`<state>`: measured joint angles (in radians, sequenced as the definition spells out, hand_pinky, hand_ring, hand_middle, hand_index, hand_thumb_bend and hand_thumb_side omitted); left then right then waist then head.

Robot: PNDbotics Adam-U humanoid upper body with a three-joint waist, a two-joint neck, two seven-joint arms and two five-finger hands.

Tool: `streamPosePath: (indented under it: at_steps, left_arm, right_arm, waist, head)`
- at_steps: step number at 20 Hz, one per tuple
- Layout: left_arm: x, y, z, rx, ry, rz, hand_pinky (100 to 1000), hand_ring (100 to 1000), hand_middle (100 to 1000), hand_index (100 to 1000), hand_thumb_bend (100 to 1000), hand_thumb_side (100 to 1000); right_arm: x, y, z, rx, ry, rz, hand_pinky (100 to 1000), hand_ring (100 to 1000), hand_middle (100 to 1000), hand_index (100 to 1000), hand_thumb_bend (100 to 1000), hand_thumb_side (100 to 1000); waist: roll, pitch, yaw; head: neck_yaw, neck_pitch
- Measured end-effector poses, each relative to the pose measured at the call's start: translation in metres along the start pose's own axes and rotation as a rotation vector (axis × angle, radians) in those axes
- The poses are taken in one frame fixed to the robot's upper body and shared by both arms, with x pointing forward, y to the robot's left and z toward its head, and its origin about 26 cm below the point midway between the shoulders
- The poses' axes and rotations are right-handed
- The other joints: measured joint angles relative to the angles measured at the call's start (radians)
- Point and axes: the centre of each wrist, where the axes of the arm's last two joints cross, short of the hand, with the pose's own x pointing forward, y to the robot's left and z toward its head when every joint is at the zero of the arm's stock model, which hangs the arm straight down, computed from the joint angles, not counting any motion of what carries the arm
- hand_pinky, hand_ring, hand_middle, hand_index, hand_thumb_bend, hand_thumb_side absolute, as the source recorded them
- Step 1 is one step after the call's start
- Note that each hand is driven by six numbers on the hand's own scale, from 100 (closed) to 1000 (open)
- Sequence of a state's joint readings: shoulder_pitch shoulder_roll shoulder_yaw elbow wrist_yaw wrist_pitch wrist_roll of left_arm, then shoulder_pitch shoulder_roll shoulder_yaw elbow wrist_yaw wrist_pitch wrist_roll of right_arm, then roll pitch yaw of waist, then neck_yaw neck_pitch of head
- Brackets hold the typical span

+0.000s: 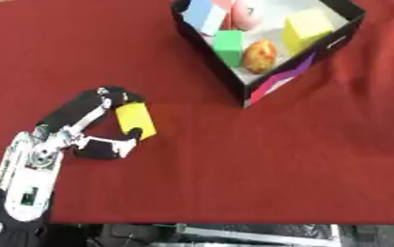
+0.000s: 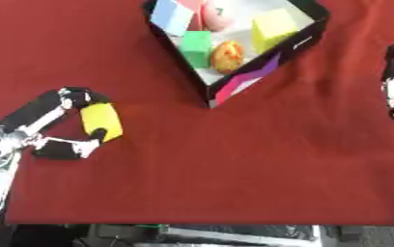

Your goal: Pick up objects on the table and place them in the box.

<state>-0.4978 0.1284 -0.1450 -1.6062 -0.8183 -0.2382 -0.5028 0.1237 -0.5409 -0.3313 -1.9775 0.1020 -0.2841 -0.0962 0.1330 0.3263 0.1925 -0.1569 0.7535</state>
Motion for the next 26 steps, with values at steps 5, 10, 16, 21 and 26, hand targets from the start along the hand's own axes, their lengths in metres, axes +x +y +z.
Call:
streamPosePath:
  at_steps: [5,10,16,21,26]
  left_arm:
    - [0.01,0.031,0.007,0.086,-0.068,-0.017,684,530,385,804,100,138]
    - [0.039,0.082,0.006,0.218,-0.206,-0.057,683,527,382,804,111,100]
    - [0.095,0.151,-0.02,0.323,-0.425,-0.153,695,545,399,817,258,100]
    - [0.1,0.178,-0.065,0.275,-0.394,-0.211,702,554,408,820,280,100]
    - [0.081,0.172,-0.11,0.201,-0.304,-0.237,703,575,421,812,205,110]
  right_arm:
    - [0.0,0.0,0.0,-0.005,-0.005,-0.001,1000,694,624,705,100,470]
    - [0.0,0.0,0.0,-0.016,-0.011,-0.013,1000,694,624,705,100,470]
    - [0.001,-0.004,-0.003,-0.045,-0.024,-0.046,1000,695,626,705,100,470]
    - [0.004,-0.013,-0.014,-0.103,-0.06,-0.108,1000,699,629,707,100,482]
    - [0.008,-0.02,-0.024,-0.131,-0.087,-0.161,1000,700,629,707,100,483]
  waist:
    - [0.0,0.0,-0.002]
    - [0.0,0.0,-0.009]
    - [-0.001,-0.002,-0.036]
    - [-0.011,-0.004,-0.07]
    - [-0.012,-0.004,-0.093]
  head:
    - [-0.019,-0.034]
    - [-0.03,-0.061]
    - [-0.021,-0.063]
    - [0.003,-0.079]
    - [0.031,-0.08]
